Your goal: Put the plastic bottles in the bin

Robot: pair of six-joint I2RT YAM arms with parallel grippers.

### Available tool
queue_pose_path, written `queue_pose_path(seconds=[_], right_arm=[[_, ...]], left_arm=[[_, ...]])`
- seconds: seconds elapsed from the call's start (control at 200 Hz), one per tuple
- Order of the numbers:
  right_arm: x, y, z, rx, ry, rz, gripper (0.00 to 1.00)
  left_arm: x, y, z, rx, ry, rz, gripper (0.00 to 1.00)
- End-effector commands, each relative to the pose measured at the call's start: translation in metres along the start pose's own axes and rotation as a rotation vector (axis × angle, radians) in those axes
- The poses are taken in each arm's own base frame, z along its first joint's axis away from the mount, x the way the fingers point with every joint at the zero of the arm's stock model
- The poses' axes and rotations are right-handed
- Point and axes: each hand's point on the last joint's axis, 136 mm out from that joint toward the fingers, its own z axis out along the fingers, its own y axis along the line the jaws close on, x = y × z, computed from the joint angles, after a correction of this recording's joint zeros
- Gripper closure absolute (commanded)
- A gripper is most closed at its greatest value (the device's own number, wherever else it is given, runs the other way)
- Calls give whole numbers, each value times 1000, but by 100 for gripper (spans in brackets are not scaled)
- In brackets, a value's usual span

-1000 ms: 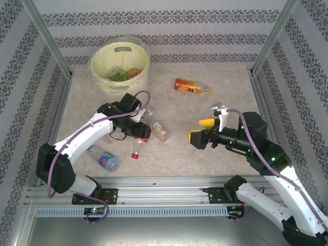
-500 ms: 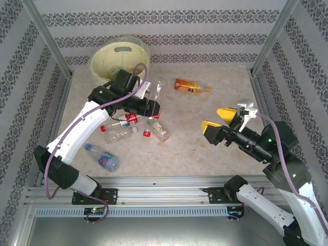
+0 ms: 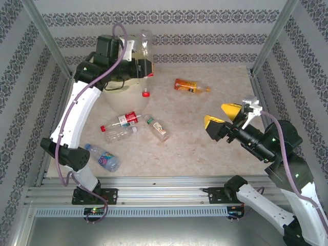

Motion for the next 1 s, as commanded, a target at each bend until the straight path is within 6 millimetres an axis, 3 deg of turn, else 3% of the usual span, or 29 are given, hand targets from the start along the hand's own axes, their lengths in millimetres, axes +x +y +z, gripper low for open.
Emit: queue_pose_path(seconds=[0.0,0.21,0.405,0.59,0.994], right_arm=[[-13,2,-7,12,-41,-33,2],[-16,1,-10,26,-47,-45,2],[-17,0,-13,37,-48,-49,2],[-17,-1,-17,51,-39,-57,2],[-9,-5,-11,61,-13,-47,2]], left_arm=[[-44,16,-13,-26,-141,-44,38],[-86,69,-27,-156,-270,-64,38],[-102,110,-19,-229,-312,-61,38],[-93,129,9,-244,-255,-36,37],[-45,162,59,-246,-104,-51,31]])
